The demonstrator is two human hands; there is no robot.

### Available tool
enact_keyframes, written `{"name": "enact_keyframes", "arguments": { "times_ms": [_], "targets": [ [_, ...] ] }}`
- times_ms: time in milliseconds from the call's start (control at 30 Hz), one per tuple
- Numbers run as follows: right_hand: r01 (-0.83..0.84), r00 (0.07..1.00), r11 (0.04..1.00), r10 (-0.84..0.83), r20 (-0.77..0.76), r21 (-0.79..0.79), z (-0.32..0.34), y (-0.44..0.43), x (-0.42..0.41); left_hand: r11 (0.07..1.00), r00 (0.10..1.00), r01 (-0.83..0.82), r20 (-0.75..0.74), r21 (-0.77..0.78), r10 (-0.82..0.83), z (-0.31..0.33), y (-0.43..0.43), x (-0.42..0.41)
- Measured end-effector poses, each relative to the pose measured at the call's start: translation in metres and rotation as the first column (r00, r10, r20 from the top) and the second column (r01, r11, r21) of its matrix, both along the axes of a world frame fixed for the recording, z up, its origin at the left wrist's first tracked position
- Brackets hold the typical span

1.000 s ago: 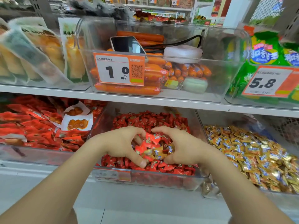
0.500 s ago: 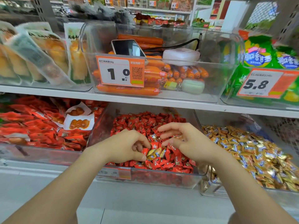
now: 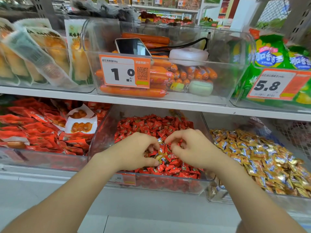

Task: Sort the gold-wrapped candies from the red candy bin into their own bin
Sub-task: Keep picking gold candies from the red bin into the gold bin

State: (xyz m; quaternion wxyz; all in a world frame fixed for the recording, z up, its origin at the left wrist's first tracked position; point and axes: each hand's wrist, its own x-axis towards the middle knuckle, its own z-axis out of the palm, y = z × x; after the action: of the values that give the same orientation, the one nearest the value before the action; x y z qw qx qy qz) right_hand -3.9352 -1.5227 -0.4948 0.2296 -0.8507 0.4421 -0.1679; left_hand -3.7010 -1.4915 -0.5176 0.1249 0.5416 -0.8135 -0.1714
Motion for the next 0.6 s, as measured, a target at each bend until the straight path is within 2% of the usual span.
{"name": "enact_keyframes", "arguments": {
  "times_ms": [67, 133, 233, 300, 433, 600],
  "targets": [
    [-0.091, 0.986, 0.995, 0.083, -0.148, -0.047, -0.004, 0.001, 0.004, 0.999, 0.999, 0.034, 0.031, 0.021, -0.035, -0.002, -0.002, -0.004],
    [-0.091, 0.977, 0.995, 0.081, -0.196, -0.044, -0.006, -0.003, 0.003, 0.999, 0.998, 0.032, 0.048, 0.035, -0.034, -0.003, -0.002, -0.006],
    [0.040, 0.963, 0.993, -0.068, -0.261, -0.114, -0.006, -0.007, -0.003, 0.999, 0.996, 0.033, 0.082, 0.040, -0.036, -0.004, -0.001, -0.008],
    [0.066, 0.935, 0.982, -0.123, -0.332, -0.179, -0.005, -0.004, -0.003, 0.999, 0.992, 0.040, 0.115, 0.026, -0.043, -0.006, -0.002, -0.012],
    [0.012, 0.974, 0.991, -0.042, -0.221, -0.136, -0.006, 0.003, 0.012, 0.999, 0.984, 0.052, 0.174, -0.015, -0.049, -0.008, -0.005, -0.018],
    [-0.005, 0.941, 0.999, -0.013, -0.339, -0.051, -0.020, -0.004, 0.015, 0.999, 0.997, 0.001, 0.078, 0.051, -0.005, -0.002, -0.005, -0.014]
  ]
}}
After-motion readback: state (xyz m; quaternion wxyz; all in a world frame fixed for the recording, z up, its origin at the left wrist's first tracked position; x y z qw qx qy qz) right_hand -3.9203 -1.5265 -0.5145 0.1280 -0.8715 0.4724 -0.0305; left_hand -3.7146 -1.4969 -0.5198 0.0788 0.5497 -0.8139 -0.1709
